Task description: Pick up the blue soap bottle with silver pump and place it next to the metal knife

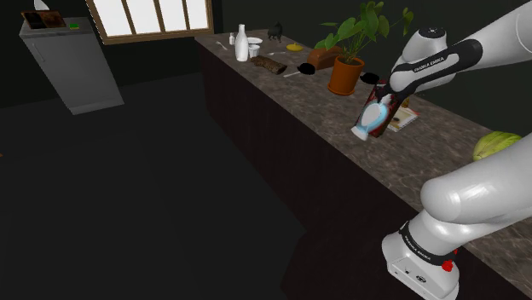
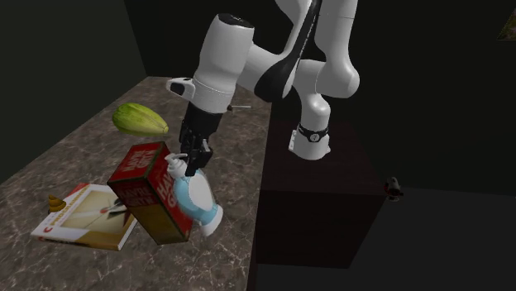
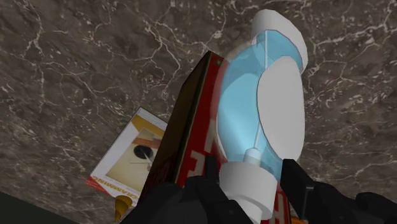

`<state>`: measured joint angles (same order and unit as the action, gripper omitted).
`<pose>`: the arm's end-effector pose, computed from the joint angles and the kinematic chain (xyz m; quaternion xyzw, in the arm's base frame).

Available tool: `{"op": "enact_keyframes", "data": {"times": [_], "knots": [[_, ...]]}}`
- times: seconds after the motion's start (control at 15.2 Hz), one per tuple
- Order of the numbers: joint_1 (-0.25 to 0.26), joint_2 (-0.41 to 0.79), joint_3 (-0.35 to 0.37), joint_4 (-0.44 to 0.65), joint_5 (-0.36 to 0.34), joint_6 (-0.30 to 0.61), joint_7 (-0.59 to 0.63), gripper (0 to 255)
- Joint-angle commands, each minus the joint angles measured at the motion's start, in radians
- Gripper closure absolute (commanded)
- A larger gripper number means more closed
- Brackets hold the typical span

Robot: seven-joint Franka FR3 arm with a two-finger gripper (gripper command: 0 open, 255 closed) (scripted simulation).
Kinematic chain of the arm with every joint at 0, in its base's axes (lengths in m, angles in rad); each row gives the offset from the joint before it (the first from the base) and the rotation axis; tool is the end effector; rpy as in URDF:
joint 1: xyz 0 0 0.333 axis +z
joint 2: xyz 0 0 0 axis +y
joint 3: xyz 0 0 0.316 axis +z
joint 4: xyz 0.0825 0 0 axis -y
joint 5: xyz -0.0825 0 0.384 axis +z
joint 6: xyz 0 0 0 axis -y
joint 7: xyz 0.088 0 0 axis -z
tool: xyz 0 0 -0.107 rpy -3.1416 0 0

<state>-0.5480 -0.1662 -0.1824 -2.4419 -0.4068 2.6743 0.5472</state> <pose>0.3770 -0.3228 0.4050 0.8659 -0.4473 0.1842 0.1274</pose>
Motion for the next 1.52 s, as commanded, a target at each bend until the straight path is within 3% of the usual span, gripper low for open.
{"op": "enact_keyframes", "data": {"times": [0.0, 1.45], "knots": [[0.004, -0.016, -0.001, 0.012, 0.012, -0.027, -0.013, 255], [0.037, -0.137, 0.007, 0.197, 0.097, -0.329, -0.111, 255]]}}
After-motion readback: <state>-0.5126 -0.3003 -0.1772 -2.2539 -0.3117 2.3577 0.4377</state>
